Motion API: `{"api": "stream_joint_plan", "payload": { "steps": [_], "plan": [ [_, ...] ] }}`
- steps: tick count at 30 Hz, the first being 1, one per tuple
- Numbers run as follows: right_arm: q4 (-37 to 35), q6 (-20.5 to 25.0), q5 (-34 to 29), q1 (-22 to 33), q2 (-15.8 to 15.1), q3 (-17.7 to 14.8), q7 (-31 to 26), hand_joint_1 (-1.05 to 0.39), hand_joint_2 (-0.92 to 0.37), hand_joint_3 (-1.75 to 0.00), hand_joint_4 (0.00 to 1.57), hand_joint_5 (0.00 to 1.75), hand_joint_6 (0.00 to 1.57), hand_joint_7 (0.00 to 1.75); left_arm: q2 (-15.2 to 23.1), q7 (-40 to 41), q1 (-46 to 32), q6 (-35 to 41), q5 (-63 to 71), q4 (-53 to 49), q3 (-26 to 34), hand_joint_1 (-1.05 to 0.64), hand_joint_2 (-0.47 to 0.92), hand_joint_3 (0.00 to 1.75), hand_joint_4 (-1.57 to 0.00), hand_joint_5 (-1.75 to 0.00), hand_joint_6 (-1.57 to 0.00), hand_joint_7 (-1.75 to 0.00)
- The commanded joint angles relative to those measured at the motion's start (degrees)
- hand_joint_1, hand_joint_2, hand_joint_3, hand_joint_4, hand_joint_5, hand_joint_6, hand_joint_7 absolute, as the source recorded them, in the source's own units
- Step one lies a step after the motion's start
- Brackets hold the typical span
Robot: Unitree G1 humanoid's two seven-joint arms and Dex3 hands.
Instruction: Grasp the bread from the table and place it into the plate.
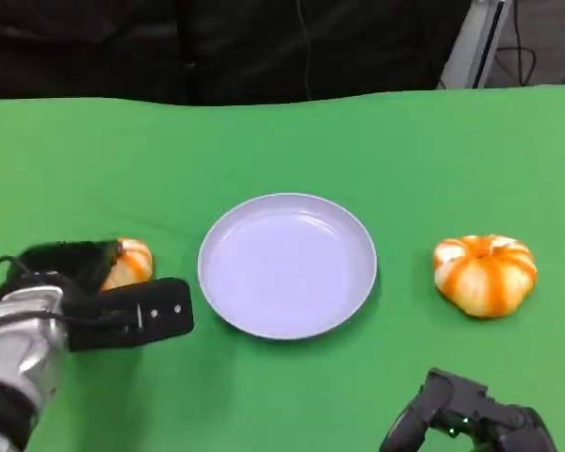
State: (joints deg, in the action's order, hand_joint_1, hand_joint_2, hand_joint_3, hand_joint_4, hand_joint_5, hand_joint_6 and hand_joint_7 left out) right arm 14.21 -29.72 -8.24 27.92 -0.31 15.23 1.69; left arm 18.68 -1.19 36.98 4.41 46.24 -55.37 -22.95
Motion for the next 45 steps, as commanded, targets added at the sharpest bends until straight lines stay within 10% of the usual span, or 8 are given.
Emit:
{"api": "stream_joint_plan", "payload": {
  "steps": [1,4,10,14,30,32,34,45],
  "plan": [
    [0.69,0.08,0.50,0.22,-0.16,-0.24,-0.40,-0.09,-0.30,-1.35,0.76,1.57,0.81,1.29,0.53,4.08,0.24,-6.46,-2.57,-5.79,-0.93,-0.34,0.92,0.08,-0.56,-0.91,-0.61,-0.67],
    [0.76,0.27,0.64,0.19,-0.13,-0.27,-0.36,-0.10,-0.30,-1.34,0.75,1.58,0.81,1.29,0.82,6.39,0.33,-9.70,-3.65,-7.61,-1.37,-0.24,0.92,0.14,-0.61,-1.66,-0.57,-1.44],
    [0.76,0.21,0.45,0.08,-0.16,-0.36,-0.44,-0.10,-0.31,-1.34,0.74,1.59,0.80,1.30,0.83,7.29,1.06,-10.45,-4.83,-9.83,-2.46,-0.23,0.92,0.15,-0.62,-1.75,-0.56,-1.54],
    [0.75,0.09,0.15,-0.08,-0.18,-0.52,-0.56,-0.08,-0.29,-1.36,0.76,1.57,0.81,1.30,0.77,7.14,1.20,-9.95,-5.44,-10.79,-2.85,-0.27,0.92,0.09,-0.62,-1.39,-0.89,-0.46],
    [0.55,0.14,0.04,-0.23,-0.04,-0.42,-0.63,-0.08,-0.29,-1.37,0.76,1.57,0.82,1.29,2.70,15.08,-1.39,-15.03,-7.50,-4.40,-2.14,-0.27,0.92,0.09,-0.63,-1.37,-0.95,-0.32],
    [0.17,0.07,-0.07,-0.50,0.11,-0.32,-0.71,-0.07,-0.29,-1.37,0.76,1.57,0.82,1.29,4.98,24.86,-5.41,-21.51,-8.25,5.29,0.78,-0.16,0.65,0.71,-0.83,-1.67,-0.73,-1.43],
    [-0.04,-0.10,-0.08,-0.64,0.11,-0.32,-0.75,-0.06,-0.29,-1.38,0.76,1.58,0.82,1.29,5.64,27.23,-6.93,-23.11,-8.26,8.90,1.75,-0.14,0.50,1.00,-0.88,-1.73,-0.68,-1.68],
    [-0.12,-0.15,-0.07,-0.74,-0.04,-0.23,-0.96,-0.06,-0.28,-1.38,0.76,1.58,0.82,1.30,5.74,27.18,-8.20,-23.09,-7.63,11.05,2.70,-0.13,0.44,1.11,-0.90,-1.75,-0.66,-1.75]
  ]
}}
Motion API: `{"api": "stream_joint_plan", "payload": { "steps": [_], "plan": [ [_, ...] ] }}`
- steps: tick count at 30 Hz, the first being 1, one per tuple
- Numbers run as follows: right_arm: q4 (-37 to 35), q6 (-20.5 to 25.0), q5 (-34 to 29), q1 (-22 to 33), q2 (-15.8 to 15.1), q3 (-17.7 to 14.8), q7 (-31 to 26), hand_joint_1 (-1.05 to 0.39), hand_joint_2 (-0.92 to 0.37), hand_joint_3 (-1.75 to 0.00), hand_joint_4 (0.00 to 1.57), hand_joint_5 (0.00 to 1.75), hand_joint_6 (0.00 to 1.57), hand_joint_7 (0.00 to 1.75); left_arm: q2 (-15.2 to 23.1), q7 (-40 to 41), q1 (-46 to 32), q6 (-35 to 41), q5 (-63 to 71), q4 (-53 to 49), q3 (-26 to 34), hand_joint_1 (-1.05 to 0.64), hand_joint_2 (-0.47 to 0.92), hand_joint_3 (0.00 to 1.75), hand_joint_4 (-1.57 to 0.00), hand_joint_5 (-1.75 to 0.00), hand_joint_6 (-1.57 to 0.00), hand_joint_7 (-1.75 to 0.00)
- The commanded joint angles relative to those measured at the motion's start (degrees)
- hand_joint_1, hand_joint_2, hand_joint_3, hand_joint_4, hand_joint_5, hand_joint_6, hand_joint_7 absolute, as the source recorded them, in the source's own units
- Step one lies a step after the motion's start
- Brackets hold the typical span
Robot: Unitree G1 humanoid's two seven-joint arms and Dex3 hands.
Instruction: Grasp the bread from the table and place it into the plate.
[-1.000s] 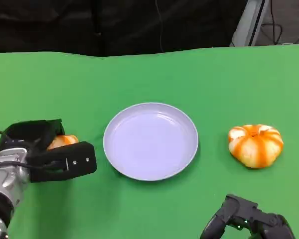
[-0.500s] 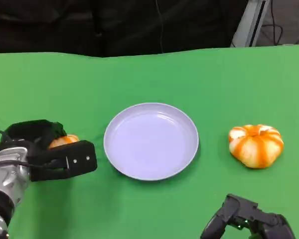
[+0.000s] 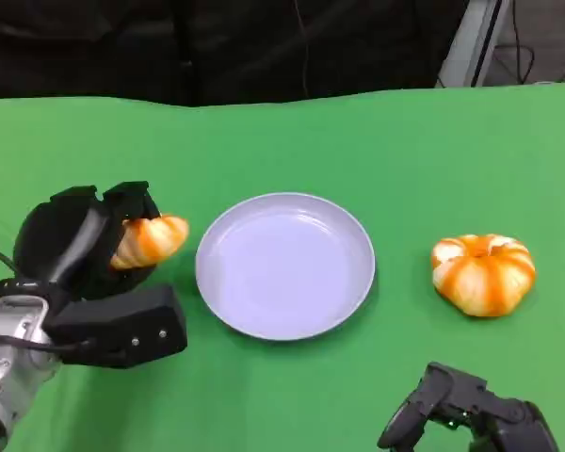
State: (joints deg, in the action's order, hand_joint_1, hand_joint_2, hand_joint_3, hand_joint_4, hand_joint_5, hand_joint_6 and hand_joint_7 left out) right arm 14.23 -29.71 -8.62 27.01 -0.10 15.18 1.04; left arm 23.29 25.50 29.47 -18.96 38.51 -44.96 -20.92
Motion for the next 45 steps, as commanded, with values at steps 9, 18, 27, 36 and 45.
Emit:
{"api": "stream_joint_plan", "payload": {
  "steps": [9,18,27,36,45],
  "plan": [
    [-0.15,-0.15,0.32,0.17,-0.26,-0.17,-0.32,-0.06,-0.28,-1.38,0.76,1.58,0.82,1.30,1.11,0.47,-0.71,0.29,0.13,0.67,0.69,-0.13,0.43,1.13,-0.90,-1.75,-0.66,-1.75],
    [-0.15,-0.15,0.32,0.17,-0.26,-0.17,-0.33,-0.06,-0.28,-1.38,0.76,1.58,0.82,1.30,1.11,0.46,-0.72,0.30,0.13,0.69,0.69,-0.13,0.43,1.14,-0.90,-1.75,-0.66,-1.75],
    [-0.15,-0.15,0.32,0.17,-0.26,-0.17,-0.33,-0.06,-0.28,-1.38,0.76,1.58,0.82,1.30,1.11,0.46,-0.73,0.30,0.13,0.69,0.70,-0.13,0.42,1.14,-0.90,-1.75,-0.66,-1.75],
    [-1.08,0.01,0.32,-0.64,0.14,-0.12,-0.49,-0.06,-0.28,-1.38,0.76,1.58,0.82,1.30,-0.12,-0.17,-0.11,-1.68,-0.42,11.04,1.32,-0.13,0.34,1.28,-0.92,-1.75,-0.71,-1.75],
    [-1.76,-0.15,0.33,-1.16,0.23,-0.05,-0.75,-0.06,-0.27,-1.39,0.76,1.58,0.82,1.29,-0.81,-2.38,-1.48,-0.82,-0.42,18.96,2.57,-0.13,0.27,1.41,-0.94,-1.75,-0.75,-1.75]
  ]
}}
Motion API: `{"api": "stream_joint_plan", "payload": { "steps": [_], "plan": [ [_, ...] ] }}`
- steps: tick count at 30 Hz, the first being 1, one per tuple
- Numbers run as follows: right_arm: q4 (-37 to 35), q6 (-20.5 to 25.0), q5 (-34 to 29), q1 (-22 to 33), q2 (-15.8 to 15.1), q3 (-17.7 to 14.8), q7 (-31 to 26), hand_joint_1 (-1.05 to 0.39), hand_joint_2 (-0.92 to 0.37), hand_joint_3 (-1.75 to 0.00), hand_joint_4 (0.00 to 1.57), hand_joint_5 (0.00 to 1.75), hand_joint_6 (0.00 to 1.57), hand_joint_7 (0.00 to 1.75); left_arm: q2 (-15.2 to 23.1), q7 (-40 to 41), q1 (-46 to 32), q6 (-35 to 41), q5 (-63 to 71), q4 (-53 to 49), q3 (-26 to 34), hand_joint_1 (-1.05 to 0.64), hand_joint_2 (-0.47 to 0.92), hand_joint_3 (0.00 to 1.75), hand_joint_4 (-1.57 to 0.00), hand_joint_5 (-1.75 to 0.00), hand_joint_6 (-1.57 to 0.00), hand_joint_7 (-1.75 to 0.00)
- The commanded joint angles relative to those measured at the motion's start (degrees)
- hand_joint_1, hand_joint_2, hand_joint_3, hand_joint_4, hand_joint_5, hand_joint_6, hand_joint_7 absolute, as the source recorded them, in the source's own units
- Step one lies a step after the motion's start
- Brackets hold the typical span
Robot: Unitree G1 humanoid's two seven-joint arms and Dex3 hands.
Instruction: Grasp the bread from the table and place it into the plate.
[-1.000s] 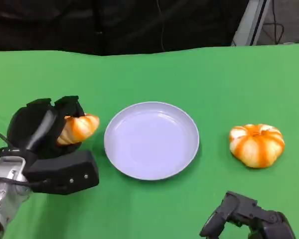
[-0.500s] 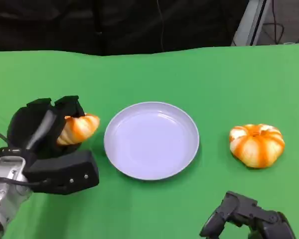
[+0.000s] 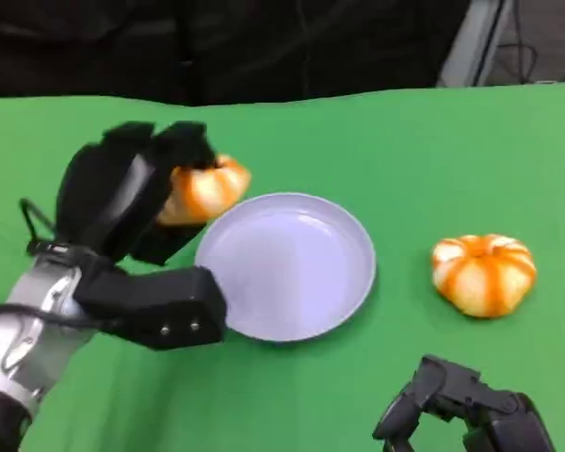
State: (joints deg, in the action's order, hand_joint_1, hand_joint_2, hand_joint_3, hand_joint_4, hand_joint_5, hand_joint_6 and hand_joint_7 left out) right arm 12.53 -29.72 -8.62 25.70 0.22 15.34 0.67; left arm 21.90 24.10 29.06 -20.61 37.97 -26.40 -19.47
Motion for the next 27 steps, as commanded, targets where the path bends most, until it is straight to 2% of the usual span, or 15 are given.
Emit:
{"api": "stream_joint_plan", "payload": {
  "steps": [1,13,17,27],
  "plan": [
    [-0.07,-0.15,0.33,0.15,-0.09,-0.21,-0.37,-0.06,-0.27,-1.39,0.76,1.58,0.82,1.29,0.56,-1.03,-1.10,0.88,0.13,0.47,1.16,-0.13,0.27,1.41,-0.94,-1.75,-0.75,-1.75],
    [-0.09,-0.16,0.34,0.13,-0.12,-0.19,-0.41,-0.06,-0.26,-1.39,0.76,1.58,0.82,1.29,0.35,-1.38,-1.27,0.92,0.38,0.69,1.56,-0.13,0.27,1.42,-0.94,-1.75,-0.75,-1.75],
    [1.02,-0.20,0.00,1.11,-0.30,-0.07,-0.47,-0.09,-0.28,-1.36,0.76,1.57,0.82,1.29,-4.70,-2.83,0.60,-0.51,1.33,1.70,-2.47,-0.14,0.30,1.45,-0.96,-1.75,-0.75,-1.74],
    [1.08,-0.14,-0.11,1.17,-0.33,-0.09,-0.45,-0.07,-0.27,-1.39,0.76,1.58,0.82,1.29,-5.89,-3.39,0.32,-0.36,1.97,1.95,-2.01,-0.15,0.30,1.46,-0.95,-1.75,-0.74,-1.74]
  ]
}}
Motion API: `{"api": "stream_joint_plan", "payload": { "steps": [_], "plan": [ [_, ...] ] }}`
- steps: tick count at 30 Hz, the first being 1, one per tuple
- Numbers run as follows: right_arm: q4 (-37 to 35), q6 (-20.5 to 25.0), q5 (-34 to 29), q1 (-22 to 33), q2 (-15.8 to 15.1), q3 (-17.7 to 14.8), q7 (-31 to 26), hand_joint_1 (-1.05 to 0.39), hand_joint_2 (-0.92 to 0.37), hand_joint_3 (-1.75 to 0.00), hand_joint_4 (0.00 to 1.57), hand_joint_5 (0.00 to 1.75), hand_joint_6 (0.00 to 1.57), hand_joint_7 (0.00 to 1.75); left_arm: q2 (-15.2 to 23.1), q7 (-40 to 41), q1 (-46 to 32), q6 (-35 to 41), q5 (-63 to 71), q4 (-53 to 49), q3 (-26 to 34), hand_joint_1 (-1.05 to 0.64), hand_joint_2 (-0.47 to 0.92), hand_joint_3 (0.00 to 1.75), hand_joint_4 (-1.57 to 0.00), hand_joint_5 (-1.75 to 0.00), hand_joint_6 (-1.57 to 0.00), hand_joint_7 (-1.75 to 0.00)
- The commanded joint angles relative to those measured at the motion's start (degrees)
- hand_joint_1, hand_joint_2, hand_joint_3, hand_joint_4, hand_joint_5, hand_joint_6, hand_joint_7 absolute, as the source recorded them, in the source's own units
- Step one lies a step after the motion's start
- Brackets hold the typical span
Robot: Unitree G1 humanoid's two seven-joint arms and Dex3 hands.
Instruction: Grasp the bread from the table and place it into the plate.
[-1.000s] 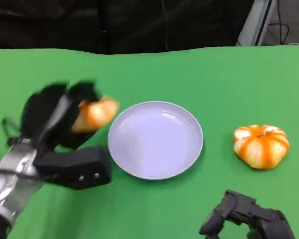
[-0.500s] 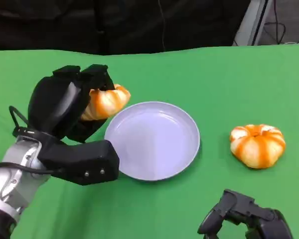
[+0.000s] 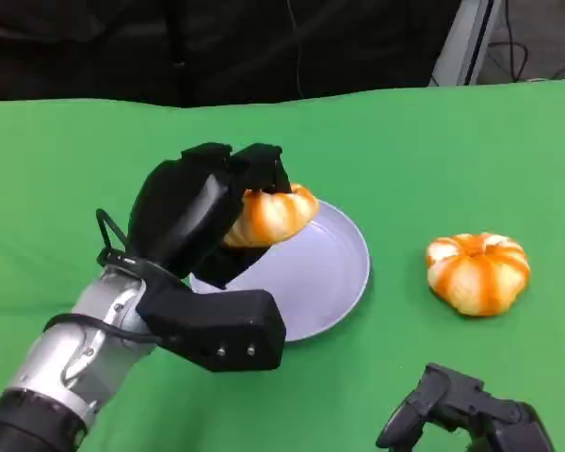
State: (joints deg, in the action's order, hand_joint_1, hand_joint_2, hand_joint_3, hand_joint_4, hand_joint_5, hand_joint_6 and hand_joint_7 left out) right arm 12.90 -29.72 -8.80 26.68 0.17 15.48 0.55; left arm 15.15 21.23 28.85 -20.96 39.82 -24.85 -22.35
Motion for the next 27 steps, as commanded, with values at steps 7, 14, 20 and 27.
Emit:
{"api": "stream_joint_plan", "payload": {
  "steps": [7,14,20,27],
  "plan": [
    [0.71,-0.14,0.08,0.19,-0.29,-0.23,-0.35,-0.07,-0.27,-1.39,0.76,1.58,0.82,1.29,0.82,-0.57,0.51,-0.04,0.18,0.41,0.95,-0.15,0.30,1.47,-0.95,-1.75,-0.74,-1.74],
    [0.71,-0.13,0.08,0.19,-0.29,-0.23,-0.35,-0.07,-0.27,-1.39,0.76,1.58,0.82,1.29,0.81,-0.57,0.51,-0.04,0.18,0.41,0.95,-0.15,0.29,1.47,-0.95,-1.75,-0.74,-1.74],
    [0.71,-0.13,0.08,0.19,-0.29,-0.23,-0.35,-0.07,-0.27,-1.39,0.76,1.58,0.82,1.29,0.81,-0.57,0.51,-0.04,0.18,0.41,0.96,-0.15,0.29,1.47,-0.95,-1.75,-0.74,-1.74],
    [0.71,-0.13,0.08,0.19,-0.29,-0.23,-0.35,-0.07,-0.27,-1.39,0.76,1.58,0.82,1.29,0.81,-0.57,0.51,-0.04,0.18,0.41,0.96,-0.15,0.29,1.47,-0.95,-1.75,-0.74,-1.74]
  ]
}}
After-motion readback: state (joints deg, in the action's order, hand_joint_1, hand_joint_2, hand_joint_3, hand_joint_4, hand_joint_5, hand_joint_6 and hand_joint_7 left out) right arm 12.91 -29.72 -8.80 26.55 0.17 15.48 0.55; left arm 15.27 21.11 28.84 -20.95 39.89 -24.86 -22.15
